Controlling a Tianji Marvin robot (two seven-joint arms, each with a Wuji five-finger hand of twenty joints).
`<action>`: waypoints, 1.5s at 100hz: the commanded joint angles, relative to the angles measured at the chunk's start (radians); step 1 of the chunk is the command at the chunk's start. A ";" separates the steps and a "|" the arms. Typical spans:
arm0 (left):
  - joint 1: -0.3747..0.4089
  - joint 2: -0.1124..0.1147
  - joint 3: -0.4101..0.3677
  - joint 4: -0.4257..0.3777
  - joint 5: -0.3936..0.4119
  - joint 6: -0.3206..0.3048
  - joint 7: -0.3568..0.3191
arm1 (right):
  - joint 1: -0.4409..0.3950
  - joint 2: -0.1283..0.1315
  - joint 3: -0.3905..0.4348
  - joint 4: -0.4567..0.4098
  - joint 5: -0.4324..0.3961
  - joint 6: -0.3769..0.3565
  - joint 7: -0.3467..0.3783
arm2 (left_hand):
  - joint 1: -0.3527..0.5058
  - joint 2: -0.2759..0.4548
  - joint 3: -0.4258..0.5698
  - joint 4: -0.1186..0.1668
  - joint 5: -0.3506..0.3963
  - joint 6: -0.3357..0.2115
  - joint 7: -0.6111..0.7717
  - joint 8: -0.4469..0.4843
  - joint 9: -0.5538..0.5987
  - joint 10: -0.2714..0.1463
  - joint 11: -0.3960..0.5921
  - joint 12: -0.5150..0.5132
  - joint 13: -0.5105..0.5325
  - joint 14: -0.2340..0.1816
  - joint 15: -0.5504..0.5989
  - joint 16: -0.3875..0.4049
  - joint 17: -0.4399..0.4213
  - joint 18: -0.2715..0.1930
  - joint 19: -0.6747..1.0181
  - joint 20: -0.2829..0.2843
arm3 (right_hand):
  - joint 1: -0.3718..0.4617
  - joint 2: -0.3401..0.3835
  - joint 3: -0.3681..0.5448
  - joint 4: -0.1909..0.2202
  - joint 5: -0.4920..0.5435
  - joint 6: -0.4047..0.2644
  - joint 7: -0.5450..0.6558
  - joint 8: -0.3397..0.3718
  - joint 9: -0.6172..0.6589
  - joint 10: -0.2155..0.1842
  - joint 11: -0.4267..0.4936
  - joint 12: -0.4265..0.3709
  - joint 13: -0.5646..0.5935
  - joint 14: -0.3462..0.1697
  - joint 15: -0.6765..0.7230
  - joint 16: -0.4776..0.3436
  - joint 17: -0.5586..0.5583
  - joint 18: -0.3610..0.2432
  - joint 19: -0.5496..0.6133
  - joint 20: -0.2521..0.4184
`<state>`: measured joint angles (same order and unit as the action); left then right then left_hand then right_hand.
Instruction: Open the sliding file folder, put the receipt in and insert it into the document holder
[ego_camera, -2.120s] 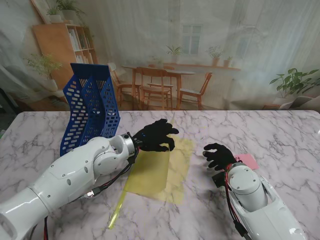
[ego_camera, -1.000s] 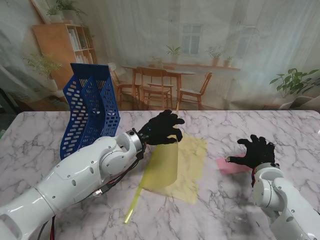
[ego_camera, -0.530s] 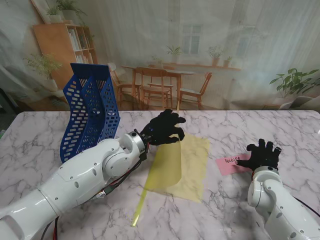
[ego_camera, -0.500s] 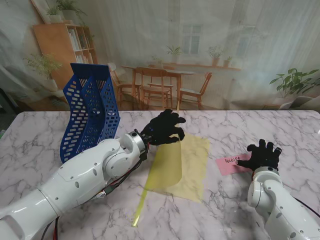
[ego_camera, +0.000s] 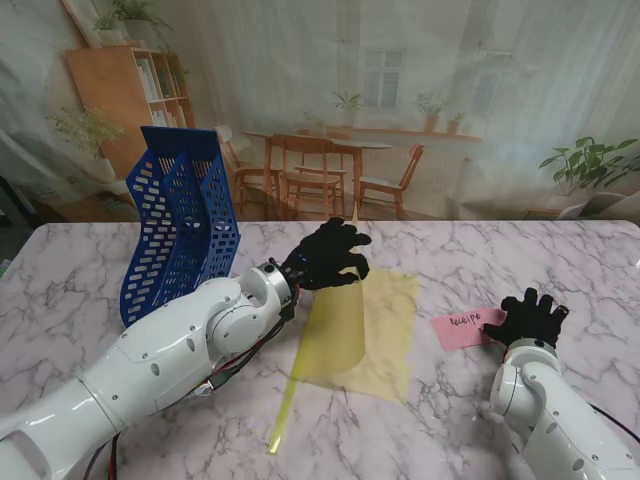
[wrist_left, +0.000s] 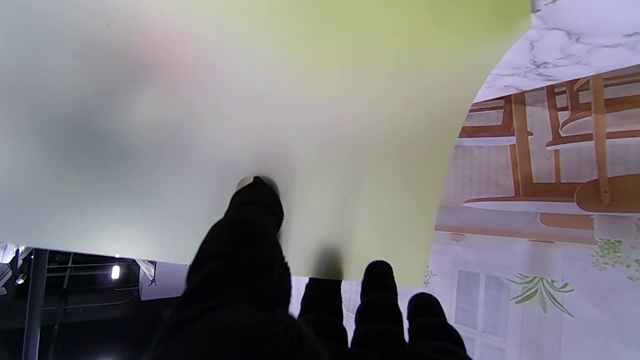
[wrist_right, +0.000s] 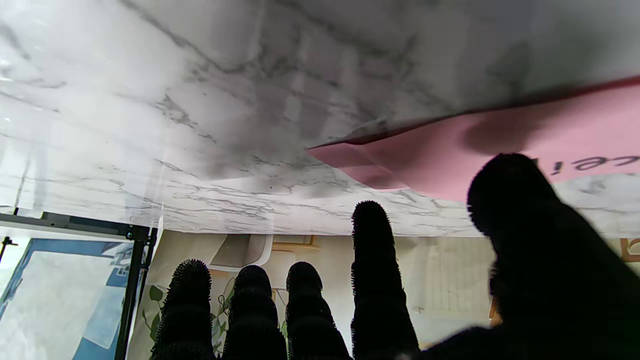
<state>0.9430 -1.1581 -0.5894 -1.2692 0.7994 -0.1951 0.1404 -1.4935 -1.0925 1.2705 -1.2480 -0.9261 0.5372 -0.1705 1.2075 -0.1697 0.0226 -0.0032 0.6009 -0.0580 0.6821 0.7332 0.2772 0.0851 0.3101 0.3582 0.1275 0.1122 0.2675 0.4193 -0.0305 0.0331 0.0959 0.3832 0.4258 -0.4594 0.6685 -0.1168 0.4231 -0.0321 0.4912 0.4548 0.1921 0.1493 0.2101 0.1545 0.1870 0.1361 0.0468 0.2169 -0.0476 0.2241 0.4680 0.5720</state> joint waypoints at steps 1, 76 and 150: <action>-0.003 -0.001 0.000 -0.003 0.000 -0.003 -0.015 | 0.002 -0.006 -0.003 0.011 0.006 0.009 0.001 | 0.022 0.061 0.007 -0.002 0.060 0.082 0.038 0.036 0.014 0.015 -0.016 0.014 0.006 -0.008 -0.002 -0.001 -0.021 0.008 -0.013 0.014 | -0.037 0.014 0.031 -0.021 -0.004 0.029 -0.017 0.020 -0.030 0.007 -0.015 -0.016 0.003 0.007 -0.040 0.001 -0.006 0.017 -0.018 0.015; 0.002 -0.001 0.000 -0.004 -0.002 -0.002 -0.016 | 0.038 -0.027 -0.043 0.080 0.068 0.034 -0.068 | 0.026 0.064 0.006 -0.003 0.058 0.083 0.036 0.051 0.013 0.015 -0.017 0.013 0.006 -0.007 -0.002 -0.001 -0.021 0.006 -0.017 0.011 | 0.178 -0.050 0.160 -0.125 0.160 -0.048 0.387 0.077 -0.021 0.037 0.242 0.089 0.074 0.024 0.007 0.012 0.018 0.049 0.025 -0.007; -0.023 -0.011 0.027 0.021 -0.020 0.007 -0.023 | -0.083 -0.023 0.086 -0.183 0.063 -0.130 -0.019 | 0.026 0.066 0.004 -0.003 0.058 0.081 0.031 0.053 0.012 0.015 -0.017 0.014 0.004 -0.008 -0.004 -0.001 -0.018 0.005 -0.025 -0.002 | 0.314 0.076 0.123 -0.104 0.449 0.063 0.540 0.029 0.160 0.034 0.491 0.190 0.122 0.028 0.259 0.060 0.053 0.060 0.066 -0.024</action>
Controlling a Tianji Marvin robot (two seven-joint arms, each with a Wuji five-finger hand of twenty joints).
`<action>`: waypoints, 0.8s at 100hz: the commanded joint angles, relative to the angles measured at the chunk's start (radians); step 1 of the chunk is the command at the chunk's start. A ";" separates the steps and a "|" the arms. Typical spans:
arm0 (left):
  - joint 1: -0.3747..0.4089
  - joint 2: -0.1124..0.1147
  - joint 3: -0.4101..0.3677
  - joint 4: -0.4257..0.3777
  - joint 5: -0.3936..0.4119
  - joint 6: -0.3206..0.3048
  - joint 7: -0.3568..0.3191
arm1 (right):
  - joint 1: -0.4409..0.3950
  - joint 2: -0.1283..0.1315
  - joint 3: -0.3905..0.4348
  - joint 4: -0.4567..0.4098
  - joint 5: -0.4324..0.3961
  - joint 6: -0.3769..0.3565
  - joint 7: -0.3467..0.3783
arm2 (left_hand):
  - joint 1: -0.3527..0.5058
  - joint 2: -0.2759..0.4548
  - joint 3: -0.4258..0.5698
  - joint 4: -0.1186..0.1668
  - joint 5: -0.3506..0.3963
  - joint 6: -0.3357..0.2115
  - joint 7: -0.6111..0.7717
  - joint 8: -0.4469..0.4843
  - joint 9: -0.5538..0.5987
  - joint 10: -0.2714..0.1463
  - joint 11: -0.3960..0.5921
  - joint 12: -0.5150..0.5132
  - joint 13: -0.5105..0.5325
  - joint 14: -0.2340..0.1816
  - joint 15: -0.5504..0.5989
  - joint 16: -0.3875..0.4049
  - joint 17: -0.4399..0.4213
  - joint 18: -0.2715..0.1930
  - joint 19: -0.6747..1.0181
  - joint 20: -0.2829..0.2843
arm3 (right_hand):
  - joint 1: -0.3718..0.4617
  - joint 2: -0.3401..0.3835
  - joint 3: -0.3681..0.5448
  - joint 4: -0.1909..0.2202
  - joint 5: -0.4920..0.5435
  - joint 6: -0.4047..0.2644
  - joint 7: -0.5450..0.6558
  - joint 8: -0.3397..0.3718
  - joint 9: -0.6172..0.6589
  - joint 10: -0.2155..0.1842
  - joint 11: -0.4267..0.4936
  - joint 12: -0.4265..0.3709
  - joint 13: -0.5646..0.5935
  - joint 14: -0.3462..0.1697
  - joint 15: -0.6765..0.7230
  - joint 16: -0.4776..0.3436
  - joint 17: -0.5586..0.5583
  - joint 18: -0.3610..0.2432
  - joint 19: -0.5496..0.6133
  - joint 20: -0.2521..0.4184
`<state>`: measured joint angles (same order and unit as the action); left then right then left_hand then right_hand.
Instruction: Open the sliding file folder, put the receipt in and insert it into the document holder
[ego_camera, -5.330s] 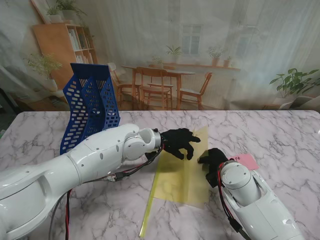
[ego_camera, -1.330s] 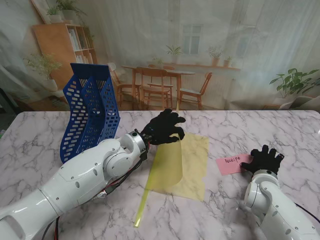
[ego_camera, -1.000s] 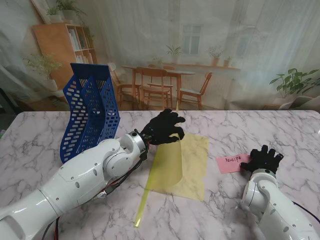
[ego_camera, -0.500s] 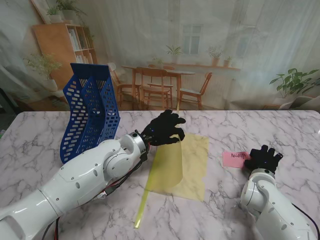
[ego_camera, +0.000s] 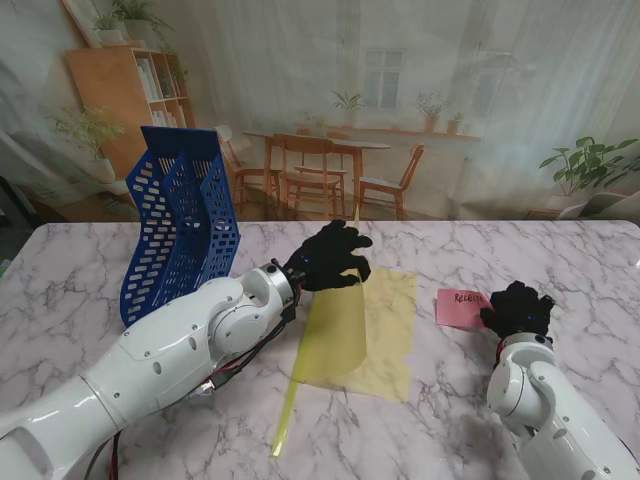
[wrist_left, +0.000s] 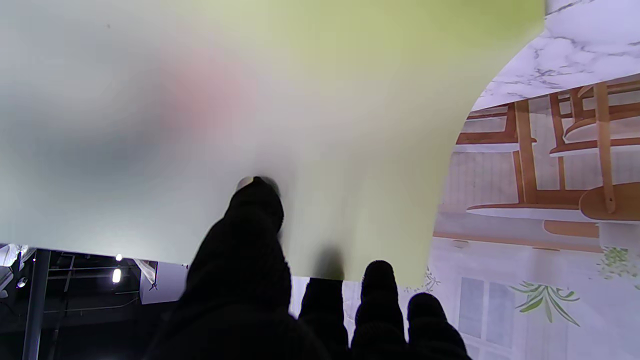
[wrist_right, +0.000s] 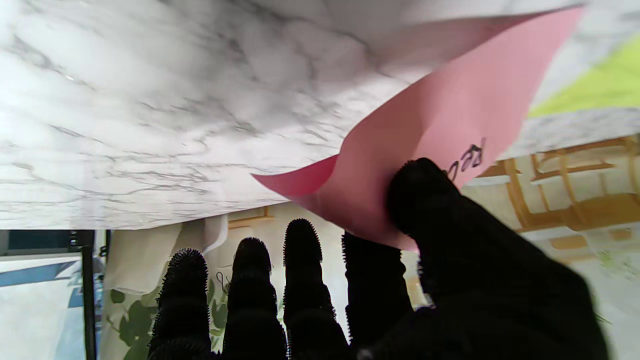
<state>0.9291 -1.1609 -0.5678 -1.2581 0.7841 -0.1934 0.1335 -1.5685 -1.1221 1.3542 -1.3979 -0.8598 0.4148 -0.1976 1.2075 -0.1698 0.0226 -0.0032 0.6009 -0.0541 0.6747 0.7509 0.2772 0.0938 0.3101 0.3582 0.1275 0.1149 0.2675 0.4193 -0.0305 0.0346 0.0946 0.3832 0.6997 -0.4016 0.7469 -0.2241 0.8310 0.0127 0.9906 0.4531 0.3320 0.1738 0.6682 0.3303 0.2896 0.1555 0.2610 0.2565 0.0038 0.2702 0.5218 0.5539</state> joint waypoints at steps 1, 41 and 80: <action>-0.010 -0.008 0.006 0.011 -0.005 0.006 -0.016 | -0.011 0.007 0.005 -0.041 -0.002 -0.009 0.014 | 0.025 0.064 0.003 -0.003 0.059 0.077 0.038 0.035 0.012 0.007 -0.017 0.014 0.005 -0.011 -0.004 -0.001 -0.018 0.004 -0.023 -0.002 | 0.040 0.018 0.045 0.004 0.042 0.023 0.041 0.032 0.023 0.009 0.034 0.015 0.022 0.010 0.046 0.021 0.003 0.014 0.013 -0.006; -0.019 -0.016 0.018 0.040 -0.018 -0.004 -0.002 | -0.066 0.025 0.045 -0.298 0.175 0.034 0.289 | 0.022 0.066 0.002 -0.004 0.056 0.072 0.038 0.032 0.008 0.001 -0.016 0.015 0.002 -0.015 -0.004 -0.001 -0.018 0.003 -0.027 -0.009 | 0.052 0.010 0.117 -0.002 0.064 0.141 0.041 0.075 0.028 0.040 0.067 0.031 0.024 0.021 0.101 0.027 0.000 0.002 0.173 -0.016; -0.023 -0.029 0.030 0.041 -0.033 0.000 0.011 | -0.035 0.042 -0.033 -0.385 0.294 0.141 0.418 | 0.020 0.070 0.001 -0.003 0.051 0.069 0.041 0.028 0.003 0.001 -0.013 0.014 -0.002 -0.016 -0.004 0.000 -0.017 0.002 -0.030 -0.016 | 0.064 0.020 0.121 0.000 0.059 0.178 0.041 0.097 0.039 0.066 0.100 0.042 0.067 0.048 0.216 0.079 0.066 -0.011 0.472 -0.027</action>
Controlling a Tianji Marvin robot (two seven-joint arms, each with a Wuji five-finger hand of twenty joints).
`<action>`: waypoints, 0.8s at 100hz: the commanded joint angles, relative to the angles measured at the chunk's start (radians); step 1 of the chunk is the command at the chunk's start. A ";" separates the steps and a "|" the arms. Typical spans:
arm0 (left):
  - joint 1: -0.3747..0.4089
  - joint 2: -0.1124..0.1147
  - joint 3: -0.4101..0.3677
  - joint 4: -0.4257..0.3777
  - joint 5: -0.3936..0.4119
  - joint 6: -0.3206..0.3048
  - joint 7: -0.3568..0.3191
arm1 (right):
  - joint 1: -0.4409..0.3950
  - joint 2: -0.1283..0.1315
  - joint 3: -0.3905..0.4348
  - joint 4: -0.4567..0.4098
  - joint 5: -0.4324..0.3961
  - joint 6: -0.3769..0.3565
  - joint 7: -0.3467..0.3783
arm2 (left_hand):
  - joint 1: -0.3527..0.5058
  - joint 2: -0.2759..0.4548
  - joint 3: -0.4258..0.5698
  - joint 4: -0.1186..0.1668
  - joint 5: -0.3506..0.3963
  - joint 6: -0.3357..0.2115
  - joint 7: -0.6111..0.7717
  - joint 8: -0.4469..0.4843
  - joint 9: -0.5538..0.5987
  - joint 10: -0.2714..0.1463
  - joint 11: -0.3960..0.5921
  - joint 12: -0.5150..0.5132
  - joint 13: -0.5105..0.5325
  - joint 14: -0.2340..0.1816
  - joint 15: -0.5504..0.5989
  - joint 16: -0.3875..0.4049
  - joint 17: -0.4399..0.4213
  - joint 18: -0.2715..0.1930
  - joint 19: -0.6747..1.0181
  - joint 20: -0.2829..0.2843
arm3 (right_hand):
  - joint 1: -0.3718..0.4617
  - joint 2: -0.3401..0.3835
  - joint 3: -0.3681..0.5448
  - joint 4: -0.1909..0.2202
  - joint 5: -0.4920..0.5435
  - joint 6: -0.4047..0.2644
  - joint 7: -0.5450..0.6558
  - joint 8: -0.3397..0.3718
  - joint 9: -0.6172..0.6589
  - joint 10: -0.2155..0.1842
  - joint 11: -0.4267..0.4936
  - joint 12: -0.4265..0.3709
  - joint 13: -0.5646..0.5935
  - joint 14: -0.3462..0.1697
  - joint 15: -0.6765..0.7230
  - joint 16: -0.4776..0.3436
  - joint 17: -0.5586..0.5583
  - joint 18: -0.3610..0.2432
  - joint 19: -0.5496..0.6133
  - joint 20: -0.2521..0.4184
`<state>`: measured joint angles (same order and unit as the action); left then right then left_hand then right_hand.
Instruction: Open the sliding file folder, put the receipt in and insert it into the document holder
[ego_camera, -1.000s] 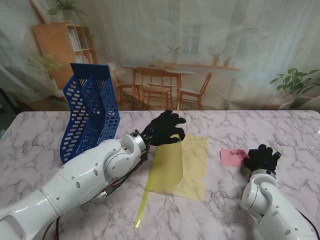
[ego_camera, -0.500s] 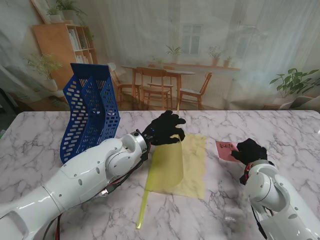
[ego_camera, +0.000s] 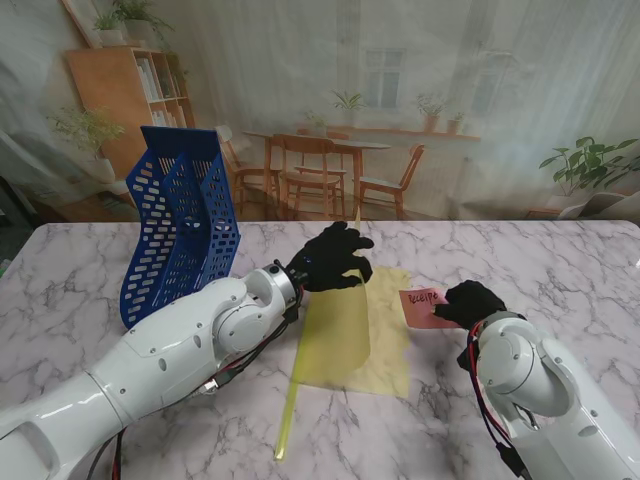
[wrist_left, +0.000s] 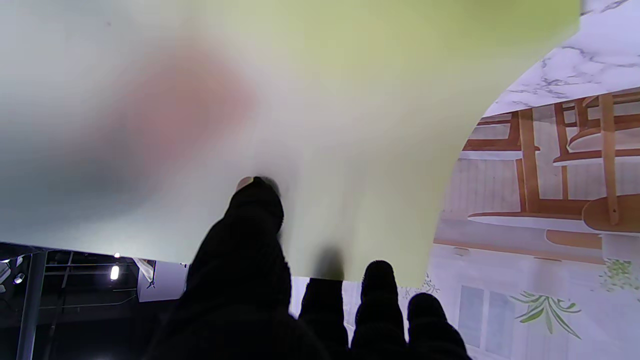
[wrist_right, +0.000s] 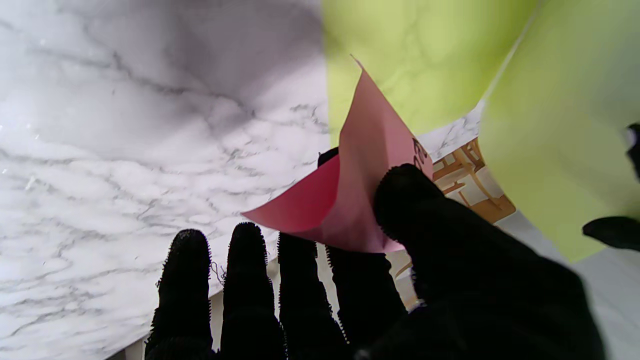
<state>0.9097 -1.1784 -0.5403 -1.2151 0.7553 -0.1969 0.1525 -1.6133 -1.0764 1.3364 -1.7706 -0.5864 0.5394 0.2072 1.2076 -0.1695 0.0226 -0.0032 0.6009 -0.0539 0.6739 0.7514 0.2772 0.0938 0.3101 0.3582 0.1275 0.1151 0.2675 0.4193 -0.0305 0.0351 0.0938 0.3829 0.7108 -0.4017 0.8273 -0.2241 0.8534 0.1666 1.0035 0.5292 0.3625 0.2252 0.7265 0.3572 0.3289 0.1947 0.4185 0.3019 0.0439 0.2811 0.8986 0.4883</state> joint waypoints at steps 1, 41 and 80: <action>-0.004 -0.011 0.003 -0.002 -0.005 0.003 -0.007 | 0.011 -0.004 -0.017 -0.013 0.025 0.020 0.015 | 0.020 0.070 0.001 -0.003 0.051 0.068 0.042 0.028 0.001 0.001 -0.014 0.014 -0.003 -0.016 -0.004 0.000 -0.017 0.001 -0.029 -0.016 | 0.054 0.023 0.038 -0.001 0.033 0.023 0.029 0.023 0.008 0.014 0.045 0.017 0.032 0.010 0.072 0.041 0.033 -0.025 0.123 0.047; -0.002 -0.014 0.002 -0.012 -0.012 -0.003 -0.006 | 0.078 -0.009 -0.116 0.004 0.145 0.117 0.027 | 0.020 0.072 -0.001 -0.003 0.045 0.067 0.044 0.025 0.000 0.002 -0.012 0.013 -0.005 -0.016 -0.002 0.000 -0.015 0.000 -0.039 -0.031 | 0.059 0.048 0.035 -0.001 0.017 0.039 0.047 0.027 0.256 0.040 0.257 0.177 0.352 0.093 0.590 0.271 0.405 -0.056 0.675 0.133; 0.008 -0.016 0.004 -0.022 -0.020 -0.007 -0.006 | 0.154 -0.032 -0.189 0.096 0.204 0.196 -0.028 | 0.020 0.072 -0.002 -0.003 0.045 0.066 0.048 0.023 0.004 0.002 -0.010 0.013 -0.003 -0.015 -0.001 0.000 -0.014 0.000 -0.038 -0.037 | 0.063 0.053 0.019 0.001 0.001 0.018 0.072 0.060 0.298 0.077 0.281 0.197 0.445 0.107 0.671 0.299 0.510 -0.055 0.735 0.145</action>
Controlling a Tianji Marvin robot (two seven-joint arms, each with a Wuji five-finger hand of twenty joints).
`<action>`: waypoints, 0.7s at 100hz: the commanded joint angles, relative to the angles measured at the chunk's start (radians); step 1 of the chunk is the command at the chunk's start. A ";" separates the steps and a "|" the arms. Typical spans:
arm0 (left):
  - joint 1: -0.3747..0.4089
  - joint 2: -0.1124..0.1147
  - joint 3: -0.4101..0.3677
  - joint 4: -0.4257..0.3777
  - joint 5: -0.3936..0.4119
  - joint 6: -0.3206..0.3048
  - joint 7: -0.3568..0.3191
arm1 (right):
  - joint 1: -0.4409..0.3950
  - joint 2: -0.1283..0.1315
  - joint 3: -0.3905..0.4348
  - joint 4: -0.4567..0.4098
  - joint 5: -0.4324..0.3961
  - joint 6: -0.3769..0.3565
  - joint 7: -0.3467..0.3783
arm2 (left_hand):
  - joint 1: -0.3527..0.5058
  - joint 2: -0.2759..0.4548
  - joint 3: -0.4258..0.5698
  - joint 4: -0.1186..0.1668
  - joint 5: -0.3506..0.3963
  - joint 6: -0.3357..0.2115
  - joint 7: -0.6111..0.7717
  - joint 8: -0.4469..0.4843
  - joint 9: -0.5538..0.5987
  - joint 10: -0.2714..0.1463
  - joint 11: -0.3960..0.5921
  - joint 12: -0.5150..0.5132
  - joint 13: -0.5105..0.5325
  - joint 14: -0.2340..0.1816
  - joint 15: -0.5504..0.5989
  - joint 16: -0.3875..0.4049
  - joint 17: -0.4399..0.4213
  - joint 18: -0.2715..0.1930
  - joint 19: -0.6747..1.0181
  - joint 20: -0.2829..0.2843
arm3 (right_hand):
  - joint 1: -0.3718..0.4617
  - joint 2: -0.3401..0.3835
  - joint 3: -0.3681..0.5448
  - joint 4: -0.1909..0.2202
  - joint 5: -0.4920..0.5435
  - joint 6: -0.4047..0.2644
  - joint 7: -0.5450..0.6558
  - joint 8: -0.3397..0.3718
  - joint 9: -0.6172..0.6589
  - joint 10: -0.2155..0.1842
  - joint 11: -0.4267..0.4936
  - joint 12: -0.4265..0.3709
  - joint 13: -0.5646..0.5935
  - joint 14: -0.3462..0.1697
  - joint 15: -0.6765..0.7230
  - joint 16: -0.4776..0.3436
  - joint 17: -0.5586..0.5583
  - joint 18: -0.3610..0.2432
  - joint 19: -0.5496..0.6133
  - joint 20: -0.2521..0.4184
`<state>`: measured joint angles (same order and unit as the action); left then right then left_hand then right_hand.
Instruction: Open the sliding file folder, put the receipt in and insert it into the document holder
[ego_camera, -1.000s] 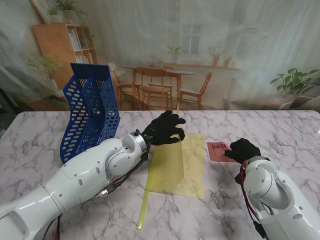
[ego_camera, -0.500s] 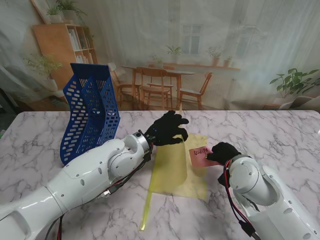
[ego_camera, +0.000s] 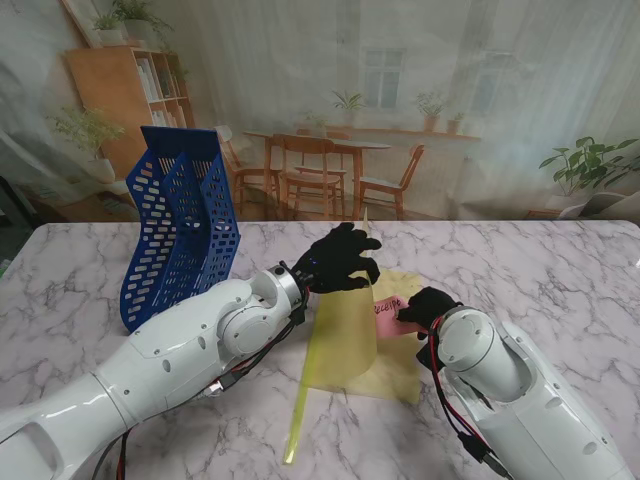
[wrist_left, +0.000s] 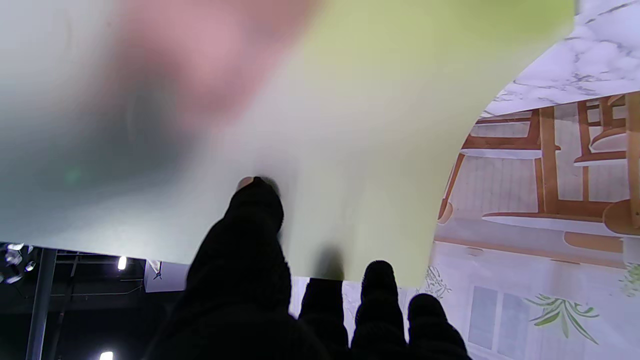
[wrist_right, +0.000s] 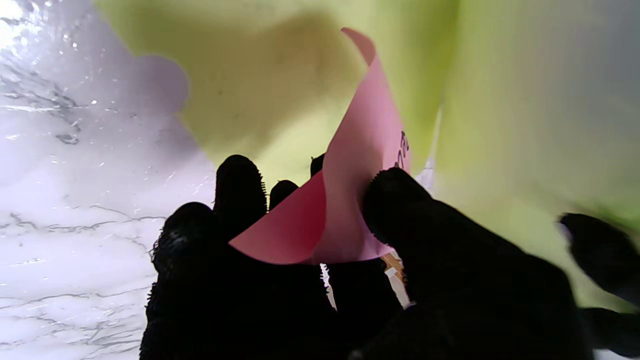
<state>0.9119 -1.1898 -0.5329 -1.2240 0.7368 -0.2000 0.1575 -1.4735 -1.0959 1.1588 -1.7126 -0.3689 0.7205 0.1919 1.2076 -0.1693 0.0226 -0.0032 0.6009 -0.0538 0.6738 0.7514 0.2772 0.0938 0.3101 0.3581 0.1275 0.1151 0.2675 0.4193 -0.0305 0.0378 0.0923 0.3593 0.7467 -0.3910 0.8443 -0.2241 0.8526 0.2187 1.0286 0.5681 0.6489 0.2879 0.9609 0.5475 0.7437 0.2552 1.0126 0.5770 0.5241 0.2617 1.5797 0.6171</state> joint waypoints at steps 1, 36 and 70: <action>0.006 -0.004 -0.004 -0.014 -0.001 -0.004 -0.011 | 0.018 -0.013 -0.014 0.044 -0.015 0.017 -0.015 | 0.020 0.073 -0.001 -0.003 0.044 0.066 0.047 0.023 0.004 0.002 -0.010 0.013 -0.003 -0.015 -0.001 0.000 -0.014 -0.003 -0.037 -0.013 | 0.026 0.042 0.002 0.001 0.002 -0.034 0.047 0.021 0.012 0.013 0.047 0.007 0.031 0.046 0.078 0.024 0.031 -0.036 0.054 0.016; 0.006 -0.010 0.002 -0.008 -0.011 -0.009 -0.004 | 0.076 -0.028 -0.068 0.131 -0.010 0.075 -0.048 | 0.019 0.073 -0.002 -0.003 0.044 0.062 0.048 0.022 0.008 0.004 -0.010 0.013 -0.001 -0.014 -0.002 -0.001 -0.014 -0.003 -0.035 -0.016 | 0.034 0.050 -0.011 0.004 -0.004 -0.029 0.043 0.015 0.001 0.013 0.045 0.005 0.017 0.045 0.083 0.025 0.021 -0.035 0.051 0.011; -0.009 -0.025 0.025 0.014 -0.031 -0.001 0.000 | 0.111 -0.019 -0.134 0.102 -0.005 0.086 -0.012 | 0.018 0.074 -0.003 -0.003 0.043 0.062 0.048 0.019 0.006 0.003 -0.010 0.013 -0.002 -0.014 -0.002 -0.001 -0.015 -0.003 -0.035 -0.018 | 0.035 0.051 -0.011 0.005 -0.003 -0.027 0.035 0.004 -0.006 0.006 0.038 -0.002 0.003 0.044 0.072 0.021 0.006 -0.034 0.043 0.008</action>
<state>0.9065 -1.2050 -0.5103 -1.2126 0.7108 -0.2050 0.1660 -1.3765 -1.1087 1.0365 -1.6037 -0.3702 0.7995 0.1702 1.2076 -0.1693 0.0226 -0.0032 0.6009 -0.0538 0.6738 0.7514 0.2772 0.0939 0.3102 0.3581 0.1275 0.1152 0.2675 0.4193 -0.0305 0.0385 0.0923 0.3590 0.7472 -0.3807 0.8323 -0.2241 0.8519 0.2184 1.0288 0.5682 0.6485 0.2880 0.9609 0.5475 0.7526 0.2552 1.0354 0.5874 0.5284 0.2621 1.5867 0.6171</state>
